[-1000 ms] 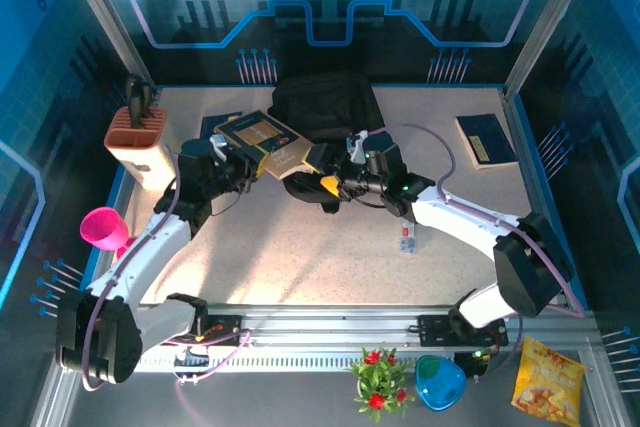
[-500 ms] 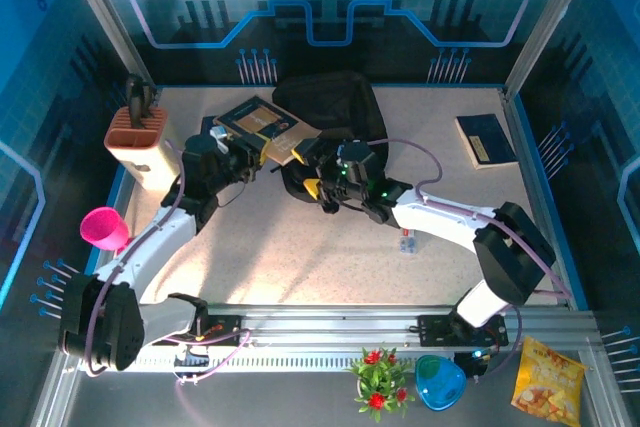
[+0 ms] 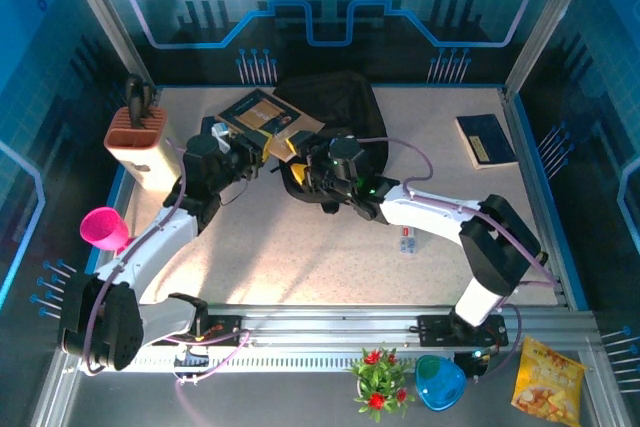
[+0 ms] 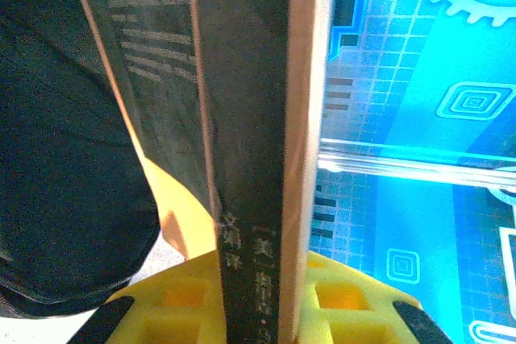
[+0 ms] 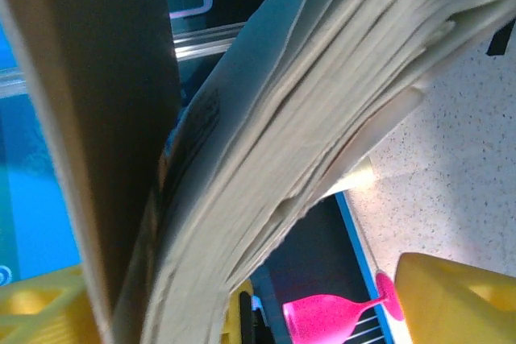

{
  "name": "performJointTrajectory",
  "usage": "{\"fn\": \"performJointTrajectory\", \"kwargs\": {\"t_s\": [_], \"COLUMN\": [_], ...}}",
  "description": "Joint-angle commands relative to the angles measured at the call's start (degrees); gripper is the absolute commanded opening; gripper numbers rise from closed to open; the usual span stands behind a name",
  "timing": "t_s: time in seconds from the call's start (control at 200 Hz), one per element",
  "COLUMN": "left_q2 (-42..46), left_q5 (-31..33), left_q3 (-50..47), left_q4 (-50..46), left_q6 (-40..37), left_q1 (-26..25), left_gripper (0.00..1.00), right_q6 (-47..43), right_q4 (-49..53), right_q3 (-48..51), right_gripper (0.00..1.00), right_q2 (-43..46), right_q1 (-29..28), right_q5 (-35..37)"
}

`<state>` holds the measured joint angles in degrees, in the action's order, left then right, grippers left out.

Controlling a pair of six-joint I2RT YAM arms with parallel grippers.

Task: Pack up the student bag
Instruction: Pass the book.

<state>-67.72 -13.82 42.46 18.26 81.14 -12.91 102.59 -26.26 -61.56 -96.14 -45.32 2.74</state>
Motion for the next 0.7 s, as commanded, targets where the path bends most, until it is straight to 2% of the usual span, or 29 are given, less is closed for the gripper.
{"fn": "performJointTrajectory", "kwargs": {"t_s": [0.0,0.105,0.255,0.345,0.41,0.485,0.6,0.695], "left_q2": [1.5,1.1,1.2,1.1,1.4,2.1,2.3,0.7], "left_q5": [-0.2,-1.0,-1.7,-2.2,-2.3,-0.8,3.3,3.7], "left_q3": [0.3,0.3,-0.2,-0.5,-0.1,1.9,4.1,4.9], "left_q4": [5.7,5.5,4.3,3.7,0.6,-8.4,-19.0,-22.0], "left_q6": [0.5,0.3,-0.5,-1.3,-3.6,-11.0,-24.2,-32.1], "left_q1": [-0.2,-0.2,-0.1,-0.1,-0.2,-0.6,-1.7,-2.7], "left_gripper": [0.00,0.00,0.01,0.06,0.16,0.32,0.56,0.65], "right_q6": [2.0,1.7,0.6,-0.8,-2.7,-6.0,-11.2,-15.5], "right_q4": [-3.3,-7.7,-8.8,-8.8,-8.4,-7.4,-4.3,-2.3], "right_q3": [-2.1,-1.0,2.4,3.6,4.1,4.8,6.9,9.2], "right_gripper": [0.69,0.51,0.33,0.18,0.08,0.00,0.00,0.00], "right_q2": [-2.0,-2.3,-0.4,0.7,1.5,3.0,5.9,8.8], "right_q1": [0.8,1.5,1.7,2.1,2.8,3.9,6.3,9.1], "right_q5": [1.5,2.5,4.4,4.3,3.5,2.5,0.6,-1.3]}}
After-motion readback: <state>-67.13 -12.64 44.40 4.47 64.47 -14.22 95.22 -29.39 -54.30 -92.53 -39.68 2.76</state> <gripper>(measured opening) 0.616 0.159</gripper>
